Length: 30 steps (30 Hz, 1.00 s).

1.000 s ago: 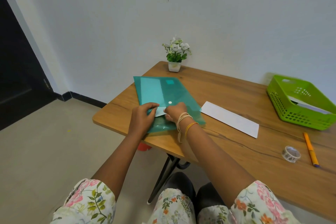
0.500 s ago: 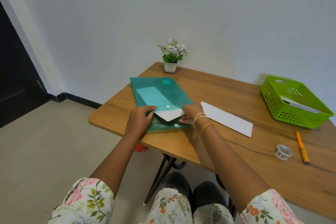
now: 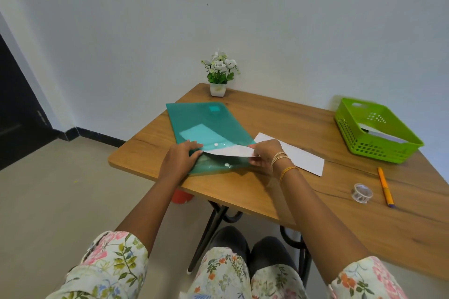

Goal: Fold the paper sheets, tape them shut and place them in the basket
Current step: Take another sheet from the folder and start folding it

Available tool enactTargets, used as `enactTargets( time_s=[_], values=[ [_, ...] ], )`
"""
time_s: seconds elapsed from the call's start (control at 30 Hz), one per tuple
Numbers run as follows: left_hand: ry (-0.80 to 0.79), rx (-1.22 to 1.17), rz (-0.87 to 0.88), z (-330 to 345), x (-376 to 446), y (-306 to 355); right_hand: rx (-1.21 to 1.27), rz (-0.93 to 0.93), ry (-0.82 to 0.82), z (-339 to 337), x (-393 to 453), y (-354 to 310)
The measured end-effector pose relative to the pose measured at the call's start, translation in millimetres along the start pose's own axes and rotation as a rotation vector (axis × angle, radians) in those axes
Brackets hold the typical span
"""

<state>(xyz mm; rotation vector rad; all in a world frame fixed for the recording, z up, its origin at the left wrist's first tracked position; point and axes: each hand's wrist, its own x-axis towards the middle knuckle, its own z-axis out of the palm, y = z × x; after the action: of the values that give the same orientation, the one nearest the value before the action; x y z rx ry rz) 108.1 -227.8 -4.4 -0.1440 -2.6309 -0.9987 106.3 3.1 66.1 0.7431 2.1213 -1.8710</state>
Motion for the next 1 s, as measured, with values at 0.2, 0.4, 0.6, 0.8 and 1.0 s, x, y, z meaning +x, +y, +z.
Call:
enactTargets(
  time_s=[0.2,0.4,0.6,0.8,1.0],
  values=[
    [0.015,0.037,-0.035,1.7,2.2,-1.9,0.044,-0.033,0.079,-44.3,3.3,-7.4],
    [0.061,0.134,-0.071,1.5,2.8,-0.8,0.207,-0.108,0.190,-72.3,-5.0,-12.5],
    [0.060,0.151,-0.084,0.2,1.9,0.7,0.282,-0.150,0.227,-94.4,-12.4,-21.4],
    [0.015,0.168,-0.065,-4.9,-3.9,6.6,0.292,-0.246,0.189,-114.9,-35.1,-44.6],
    [-0.011,0.043,-0.005,-12.0,-5.9,15.1,0.083,-0.694,0.315,-99.6,-44.7,-53.9]
  ],
)
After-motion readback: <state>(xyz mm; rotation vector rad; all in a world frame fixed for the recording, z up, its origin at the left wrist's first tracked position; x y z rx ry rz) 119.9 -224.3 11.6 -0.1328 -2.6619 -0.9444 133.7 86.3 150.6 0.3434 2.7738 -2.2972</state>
